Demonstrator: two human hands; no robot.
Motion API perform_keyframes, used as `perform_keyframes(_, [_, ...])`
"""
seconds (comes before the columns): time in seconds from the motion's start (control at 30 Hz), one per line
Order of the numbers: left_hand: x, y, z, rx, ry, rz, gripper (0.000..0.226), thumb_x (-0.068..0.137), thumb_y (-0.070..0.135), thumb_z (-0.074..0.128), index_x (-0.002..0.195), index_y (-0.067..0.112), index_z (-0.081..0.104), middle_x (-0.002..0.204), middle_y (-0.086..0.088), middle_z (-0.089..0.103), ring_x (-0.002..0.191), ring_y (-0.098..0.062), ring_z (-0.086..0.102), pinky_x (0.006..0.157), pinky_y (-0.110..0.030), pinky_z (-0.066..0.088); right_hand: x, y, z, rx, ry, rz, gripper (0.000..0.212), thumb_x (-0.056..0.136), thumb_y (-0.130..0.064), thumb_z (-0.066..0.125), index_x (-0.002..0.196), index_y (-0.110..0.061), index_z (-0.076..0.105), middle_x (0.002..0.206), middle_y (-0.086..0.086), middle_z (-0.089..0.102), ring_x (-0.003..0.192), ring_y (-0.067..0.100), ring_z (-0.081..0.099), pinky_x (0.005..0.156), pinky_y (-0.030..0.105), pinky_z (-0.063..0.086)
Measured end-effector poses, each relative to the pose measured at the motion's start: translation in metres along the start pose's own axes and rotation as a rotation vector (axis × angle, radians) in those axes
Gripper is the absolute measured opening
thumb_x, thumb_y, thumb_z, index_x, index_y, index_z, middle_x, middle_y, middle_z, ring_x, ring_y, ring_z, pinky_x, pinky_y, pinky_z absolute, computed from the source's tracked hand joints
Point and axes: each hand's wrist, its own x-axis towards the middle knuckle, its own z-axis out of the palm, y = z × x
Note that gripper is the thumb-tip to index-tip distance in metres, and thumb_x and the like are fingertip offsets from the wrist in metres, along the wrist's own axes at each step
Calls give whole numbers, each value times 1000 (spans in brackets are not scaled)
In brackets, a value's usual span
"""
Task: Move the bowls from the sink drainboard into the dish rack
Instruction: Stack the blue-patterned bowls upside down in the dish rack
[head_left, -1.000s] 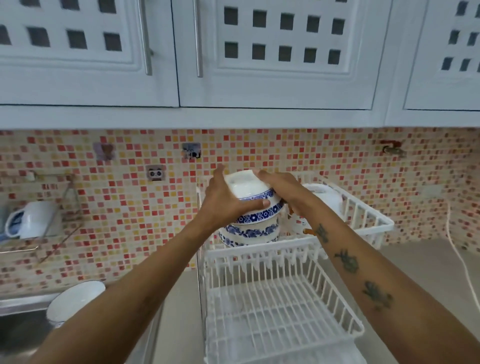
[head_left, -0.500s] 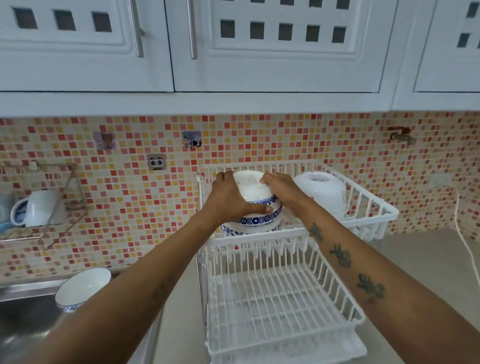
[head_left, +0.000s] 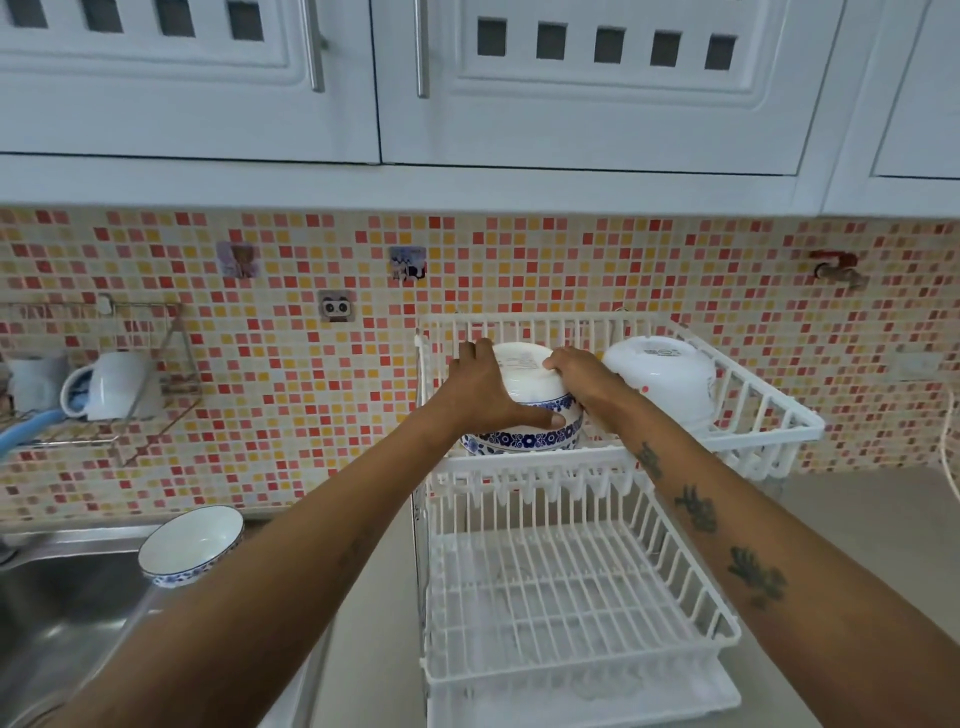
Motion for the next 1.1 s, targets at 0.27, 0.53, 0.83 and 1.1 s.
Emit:
perform_keyframes(0.27, [-2,-5,-20,-318,-33,-16,128,71,66,70,154,13,-12,165,-8,-2,152,-30,7,122,-49,18,-5,2,-2,-121,278,-382,33,96,-22,42,123,-14,58,135,9,47,124,24,48,104,34,36])
perform_keyframes(0.53, [-24,-64,-60,-655,254,-44,68,97,48,49,150,11,27,150,-9,41,136,-27,44,98,-32,44,-37,-50,47,88,416,-652,23,93,-16,46,104,-10,66,111,3,57,95,8,53,78,7,38])
perform_keyframes(0.83, [-58,-212,-97,-684,442,-289,35,103,37,37,108,7,55,101,-5,55,90,-19,54,80,-35,47,-48,-109,226,44,39,-749,20,91,-18,49,103,-14,65,124,0,48,117,4,45,89,-3,30])
perform_keyframes(1.1, [-114,-374,-127,-748,460,-590,24,103,24,37,93,11,54,95,-13,54,89,-23,49,75,-34,40,9,-53,391,-195,-308,-308,12,86,-36,52,90,-30,61,136,7,47,127,25,49,107,49,38])
